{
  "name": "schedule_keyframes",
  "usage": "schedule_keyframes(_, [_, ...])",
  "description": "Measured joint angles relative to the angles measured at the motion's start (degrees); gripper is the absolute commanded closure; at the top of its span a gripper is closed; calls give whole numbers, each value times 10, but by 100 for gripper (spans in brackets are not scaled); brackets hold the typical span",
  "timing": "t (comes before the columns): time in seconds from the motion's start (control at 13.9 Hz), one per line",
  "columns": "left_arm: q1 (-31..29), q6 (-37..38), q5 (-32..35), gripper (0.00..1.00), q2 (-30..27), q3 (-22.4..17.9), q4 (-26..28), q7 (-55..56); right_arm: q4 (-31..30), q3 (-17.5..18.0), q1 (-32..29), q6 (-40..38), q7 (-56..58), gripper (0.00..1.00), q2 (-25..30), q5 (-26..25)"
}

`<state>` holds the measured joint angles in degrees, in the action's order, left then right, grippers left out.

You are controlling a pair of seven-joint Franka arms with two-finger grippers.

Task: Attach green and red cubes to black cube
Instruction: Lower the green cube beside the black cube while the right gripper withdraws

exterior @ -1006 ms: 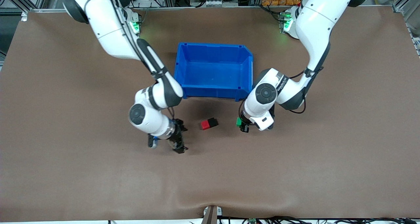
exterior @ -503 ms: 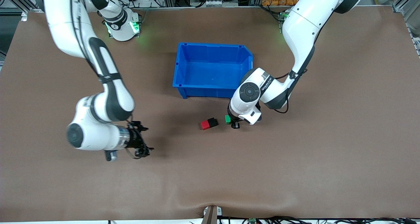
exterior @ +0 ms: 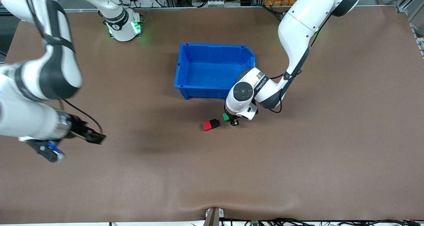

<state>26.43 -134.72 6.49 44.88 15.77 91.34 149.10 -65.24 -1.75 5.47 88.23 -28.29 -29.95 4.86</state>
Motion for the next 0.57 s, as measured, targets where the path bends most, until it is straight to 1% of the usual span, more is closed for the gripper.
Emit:
schedule_keyframes(0.22, [5,0,-3,100,1,0,-2,9,1,0,-40,-42,226,0,48,-3])
schedule_keyframes(0.29, [6,-1,-3,100,2,0,-3,9,1,0,-52,-64,269,0,64,-3])
schedule_keyframes(0.43, [9,-13,-3,100,5,0,-4,9,1,0,-71,-103,304,0,97,-3])
schedule_keyframes(0.57, [12,-33,-3,100,9,-1,-5,9,-8,2,-73,-108,311,0,136,-3])
